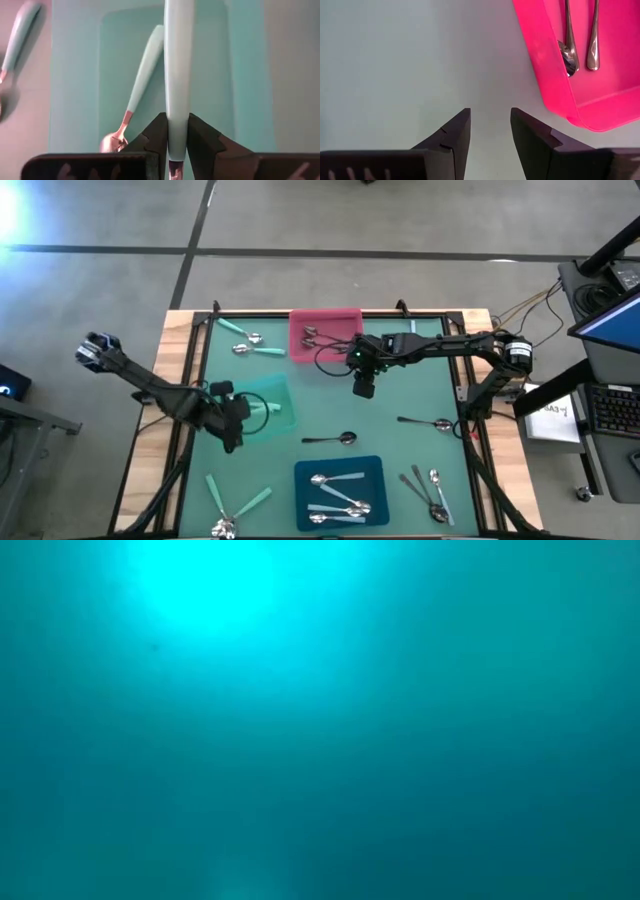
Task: Sort silverware by color (type)
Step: Put the green spoon into the green bin, then put the black spoon into the red bin
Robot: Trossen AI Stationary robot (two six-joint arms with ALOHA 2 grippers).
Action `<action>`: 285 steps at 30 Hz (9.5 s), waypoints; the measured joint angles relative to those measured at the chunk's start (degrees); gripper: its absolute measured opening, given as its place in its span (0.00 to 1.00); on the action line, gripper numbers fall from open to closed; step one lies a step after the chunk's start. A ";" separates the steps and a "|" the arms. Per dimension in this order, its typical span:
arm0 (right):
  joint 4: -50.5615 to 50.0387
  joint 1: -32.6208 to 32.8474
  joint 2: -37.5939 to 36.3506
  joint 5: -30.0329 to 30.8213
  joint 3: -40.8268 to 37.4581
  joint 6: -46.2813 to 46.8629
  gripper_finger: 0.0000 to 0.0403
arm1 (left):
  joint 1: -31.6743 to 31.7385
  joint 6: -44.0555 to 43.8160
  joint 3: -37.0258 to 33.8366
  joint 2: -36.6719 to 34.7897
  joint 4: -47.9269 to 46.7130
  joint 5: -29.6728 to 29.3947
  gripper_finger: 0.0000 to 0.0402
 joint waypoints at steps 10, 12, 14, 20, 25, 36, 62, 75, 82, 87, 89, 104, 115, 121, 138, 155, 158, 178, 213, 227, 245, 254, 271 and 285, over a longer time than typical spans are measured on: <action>0.11 0.00 0.00 0.00 0.00 0.00 0.33 | 1.93 -0.36 -3.19 -1.71 5.66 -0.41 0.28; 0.11 0.01 0.00 0.00 0.00 0.00 0.33 | 2.02 1.25 -2.41 -1.07 5.69 -0.41 0.30; 0.13 0.00 0.00 0.00 0.00 0.00 0.33 | 2.01 4.16 -0.66 -0.48 6.78 -0.42 0.32; 0.11 0.00 0.00 0.00 0.00 0.00 0.33 | 1.62 4.27 6.90 3.45 7.75 0.32 0.33; 0.13 0.00 0.00 -0.02 0.00 0.00 0.33 | -1.08 0.14 12.79 10.01 10.05 9.00 0.33; 0.14 0.01 0.00 -0.01 0.00 0.00 0.33 | -8.27 -20.76 14.75 21.38 21.31 31.83 0.29; 0.13 0.01 0.00 -0.02 0.00 0.00 0.33 | -14.95 -23.33 13.09 33.40 31.89 29.71 0.29; 0.13 0.01 0.00 -0.01 0.00 -0.01 0.33 | -15.58 -23.46 13.09 34.28 30.42 28.25 0.29; 0.15 0.00 0.00 -0.01 0.00 -0.01 0.33 | -16.27 -23.33 13.10 36.85 31.44 28.17 0.29; 0.14 0.02 0.00 0.00 -0.02 0.00 0.33 | -16.43 -23.05 13.40 38.35 30.55 27.00 0.29; 0.15 0.02 0.00 0.00 0.00 0.00 0.33 | -16.42 -24.11 13.53 38.82 29.23 26.68 0.29; 0.15 0.01 0.00 0.00 0.00 0.00 0.33 | -16.27 -30.93 13.14 37.63 29.46 26.91 0.11; 0.15 0.02 0.00 -0.02 -0.02 -0.01 0.33 | -15.73 -34.10 13.66 33.61 28.09 26.11 0.00; 0.15 0.00 0.00 0.00 -0.01 0.00 0.33 | -14.83 -34.10 13.60 30.74 26.30 26.00 0.01; 0.15 0.00 0.00 0.00 -0.02 0.00 0.33 | -15.18 -37.23 13.16 32.04 26.88 26.94 0.10; 0.17 0.00 0.00 0.00 -0.02 0.00 0.33 | -15.46 -36.87 13.29 36.76 26.58 29.71 0.24; 0.17 0.00 0.00 0.00 -0.02 0.00 0.33 | -15.49 -38.07 13.42 37.48 25.78 28.88 0.21; 0.15 0.02 0.00 0.00 -0.01 -0.01 0.33 | -15.36 -39.89 14.85 35.92 24.44 26.12 0.10; 0.15 0.00 0.00 0.00 -0.02 0.00 0.33 | -20.49 -20.38 14.95 26.89 29.08 -21.45 0.10; 0.17 0.00 0.00 -0.01 -0.02 0.00 0.33 | -18.21 -7.20 15.03 18.90 17.85 -33.49 0.10; 0.15 0.00 0.00 0.00 -0.02 0.00 0.33 | -9.34 -23.44 10.86 3.40 -13.07 -23.12 0.32; 0.15 0.00 0.00 0.00 -0.02 0.00 0.33 | -9.54 -27.14 13.70 2.65 -7.66 -30.29 0.35; 0.17 0.00 0.00 0.00 -0.01 0.00 0.33 | -9.71 -6.16 25.16 0.29 -6.98 -28.09 0.27; 16.39 0.09 0.02 -0.07 -0.02 7.74 0.33 | -10.04 -9.68 8.53 -17.68 -5.21 -25.79 0.27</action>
